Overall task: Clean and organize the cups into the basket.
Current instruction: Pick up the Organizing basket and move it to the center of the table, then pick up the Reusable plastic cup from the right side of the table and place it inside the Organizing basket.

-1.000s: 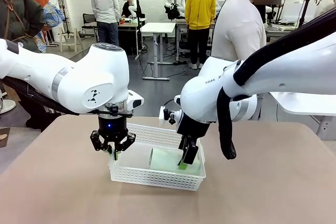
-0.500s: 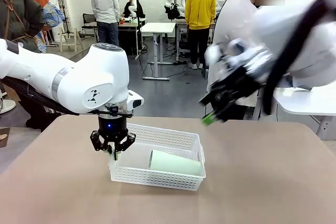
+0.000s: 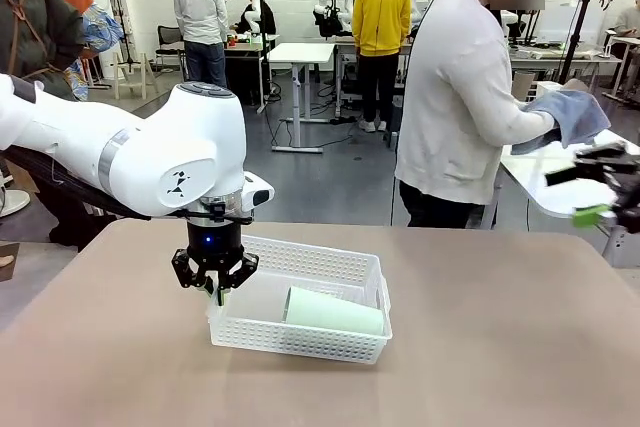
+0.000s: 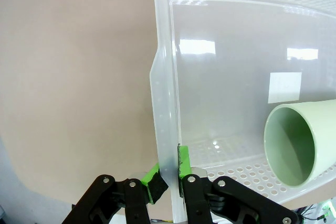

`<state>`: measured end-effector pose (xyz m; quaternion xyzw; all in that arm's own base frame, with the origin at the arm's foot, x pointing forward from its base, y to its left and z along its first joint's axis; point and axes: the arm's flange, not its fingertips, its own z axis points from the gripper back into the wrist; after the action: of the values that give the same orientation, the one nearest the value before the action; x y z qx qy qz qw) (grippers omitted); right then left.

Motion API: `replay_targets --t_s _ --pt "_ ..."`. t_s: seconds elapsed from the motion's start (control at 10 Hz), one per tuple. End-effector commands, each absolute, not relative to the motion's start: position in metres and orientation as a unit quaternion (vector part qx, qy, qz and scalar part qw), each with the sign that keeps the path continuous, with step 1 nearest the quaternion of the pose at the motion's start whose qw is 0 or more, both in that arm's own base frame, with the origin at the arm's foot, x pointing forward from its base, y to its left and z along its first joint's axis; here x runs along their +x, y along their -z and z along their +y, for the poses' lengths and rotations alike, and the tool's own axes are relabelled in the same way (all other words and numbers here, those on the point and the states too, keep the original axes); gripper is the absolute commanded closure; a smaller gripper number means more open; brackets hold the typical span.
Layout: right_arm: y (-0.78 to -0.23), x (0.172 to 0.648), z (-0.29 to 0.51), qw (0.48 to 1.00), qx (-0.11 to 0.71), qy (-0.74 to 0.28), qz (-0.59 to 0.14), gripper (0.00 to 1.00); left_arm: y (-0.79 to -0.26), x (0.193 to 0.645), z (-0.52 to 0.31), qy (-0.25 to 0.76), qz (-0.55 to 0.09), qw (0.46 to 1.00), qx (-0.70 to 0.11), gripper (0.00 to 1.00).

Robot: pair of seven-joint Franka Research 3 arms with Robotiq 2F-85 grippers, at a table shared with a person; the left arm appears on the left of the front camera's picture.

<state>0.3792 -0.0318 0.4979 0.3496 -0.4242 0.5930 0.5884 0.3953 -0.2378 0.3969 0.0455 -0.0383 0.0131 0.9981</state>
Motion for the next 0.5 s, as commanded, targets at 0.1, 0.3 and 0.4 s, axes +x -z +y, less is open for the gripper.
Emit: replay_targets --t_s 0.1,0.3,0.4 --pt "-0.451 0.417 -0.109 0.557 0.408 -0.556 -0.463 0.0 -0.398 0.395 -0.241 -0.024 -0.042 0.998 0.046 1.0" --pt "-0.415 0.424 -0.152 0.568 0.423 -0.522 -0.476 0.0 -0.398 0.395 -0.241 -0.024 -0.042 0.998 0.046 1.0" --pt "-0.404 0.427 -0.163 0.575 0.427 -0.512 -0.474 0.0 -0.398 0.395 -0.241 -0.024 -0.042 0.998 0.046 1.0"
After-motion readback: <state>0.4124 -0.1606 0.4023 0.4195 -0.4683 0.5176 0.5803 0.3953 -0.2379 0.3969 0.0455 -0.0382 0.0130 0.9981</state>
